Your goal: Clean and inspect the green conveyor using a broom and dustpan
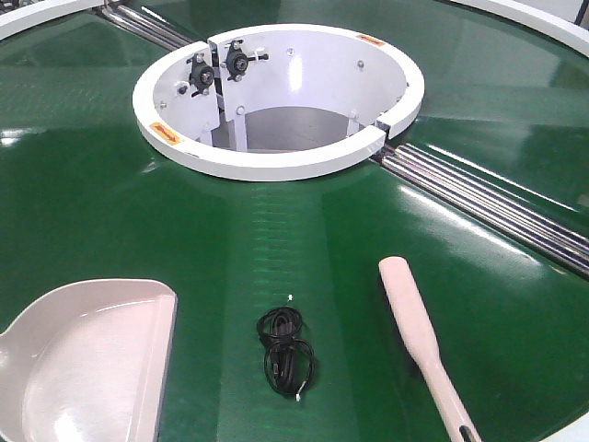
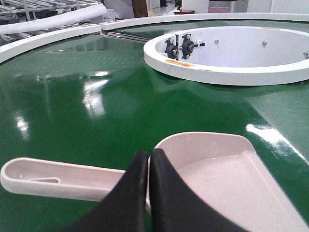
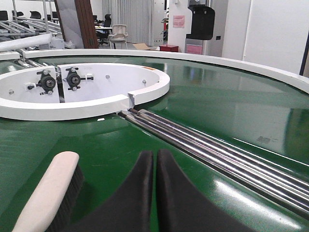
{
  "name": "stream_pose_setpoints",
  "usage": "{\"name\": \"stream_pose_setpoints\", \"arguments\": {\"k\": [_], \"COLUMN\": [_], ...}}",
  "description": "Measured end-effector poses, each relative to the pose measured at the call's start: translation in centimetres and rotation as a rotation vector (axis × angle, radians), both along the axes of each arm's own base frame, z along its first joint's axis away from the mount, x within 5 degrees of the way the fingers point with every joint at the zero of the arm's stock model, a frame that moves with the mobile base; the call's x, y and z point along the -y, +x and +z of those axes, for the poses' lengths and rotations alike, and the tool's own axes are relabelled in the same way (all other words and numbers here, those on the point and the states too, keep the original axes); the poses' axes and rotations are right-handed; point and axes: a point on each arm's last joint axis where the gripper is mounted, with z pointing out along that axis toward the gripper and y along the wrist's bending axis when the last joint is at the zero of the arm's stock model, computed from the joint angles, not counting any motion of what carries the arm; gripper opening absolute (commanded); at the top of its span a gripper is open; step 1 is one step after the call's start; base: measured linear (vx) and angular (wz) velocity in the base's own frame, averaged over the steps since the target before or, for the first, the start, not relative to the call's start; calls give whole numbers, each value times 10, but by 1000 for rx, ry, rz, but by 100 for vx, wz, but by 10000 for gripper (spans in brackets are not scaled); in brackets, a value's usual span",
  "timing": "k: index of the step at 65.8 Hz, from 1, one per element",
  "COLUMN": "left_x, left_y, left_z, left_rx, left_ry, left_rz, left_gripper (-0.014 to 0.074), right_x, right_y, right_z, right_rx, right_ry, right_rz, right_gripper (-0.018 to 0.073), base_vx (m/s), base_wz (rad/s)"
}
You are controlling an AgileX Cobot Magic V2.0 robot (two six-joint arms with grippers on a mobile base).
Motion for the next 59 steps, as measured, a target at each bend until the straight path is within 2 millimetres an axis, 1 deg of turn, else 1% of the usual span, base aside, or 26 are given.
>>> {"name": "stream_pose_setpoints", "arguments": {"k": [59], "left_x": [0], "left_y": [0], "left_z": [0], "left_rx": [0], "left_ry": [0], "left_rz": [0], "left_gripper": [-23], "right_x": [0], "right_y": [0], "right_z": [0], "right_rx": [0], "right_ry": [0], "right_rz": [0], "right_gripper": [-6], "base_vx": [0], "base_wz": [0]}}
